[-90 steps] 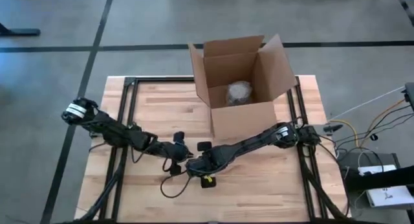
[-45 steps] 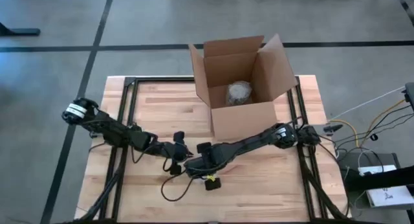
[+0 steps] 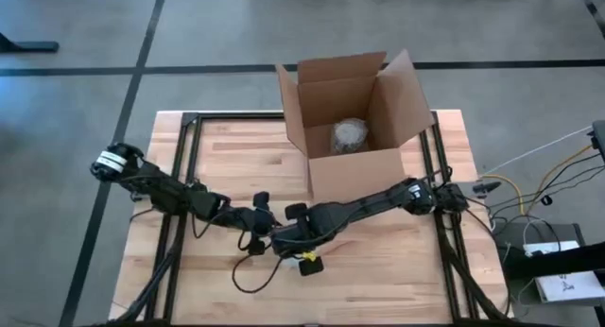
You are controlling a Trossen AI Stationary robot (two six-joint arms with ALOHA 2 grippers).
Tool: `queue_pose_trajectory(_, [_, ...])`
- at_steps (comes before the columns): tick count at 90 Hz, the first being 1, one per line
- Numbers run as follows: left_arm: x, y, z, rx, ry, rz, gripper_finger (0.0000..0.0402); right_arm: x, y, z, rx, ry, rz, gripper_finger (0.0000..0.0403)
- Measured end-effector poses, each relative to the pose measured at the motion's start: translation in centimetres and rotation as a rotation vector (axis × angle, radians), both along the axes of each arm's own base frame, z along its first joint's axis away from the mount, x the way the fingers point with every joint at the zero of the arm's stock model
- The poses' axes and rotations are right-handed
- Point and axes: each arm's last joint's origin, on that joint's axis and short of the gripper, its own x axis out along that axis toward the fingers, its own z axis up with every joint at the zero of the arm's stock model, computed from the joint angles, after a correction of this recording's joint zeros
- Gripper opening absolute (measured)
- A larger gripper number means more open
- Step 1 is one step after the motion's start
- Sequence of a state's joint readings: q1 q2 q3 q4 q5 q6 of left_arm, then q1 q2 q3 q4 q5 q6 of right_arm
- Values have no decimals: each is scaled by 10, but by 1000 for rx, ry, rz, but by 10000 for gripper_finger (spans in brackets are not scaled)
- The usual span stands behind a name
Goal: Wrap mug
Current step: Wrap the blue patterned mug with the bubble wrap
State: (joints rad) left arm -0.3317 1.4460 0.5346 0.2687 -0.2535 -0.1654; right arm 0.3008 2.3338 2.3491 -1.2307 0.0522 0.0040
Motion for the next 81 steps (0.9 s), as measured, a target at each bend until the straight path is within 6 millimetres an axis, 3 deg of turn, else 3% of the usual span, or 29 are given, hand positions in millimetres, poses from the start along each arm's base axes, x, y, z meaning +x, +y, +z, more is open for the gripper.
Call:
queue_pose_trajectory(19, [0,0,0,1,1,1,20,11,1,-38,-24,49,26,0])
queue_pose_trajectory(36, [0,0,0,1,0,1,20,13,1,-59,-45,112,39,0])
queue_pose_trajectory(60, [0,0,0,0,0,1,20,9,-1,-52,-52,136,41,0])
queue_pose_trajectory(81, [0,0,0,-3,0,2,20,-1,-4,-22,-42,116,42,0])
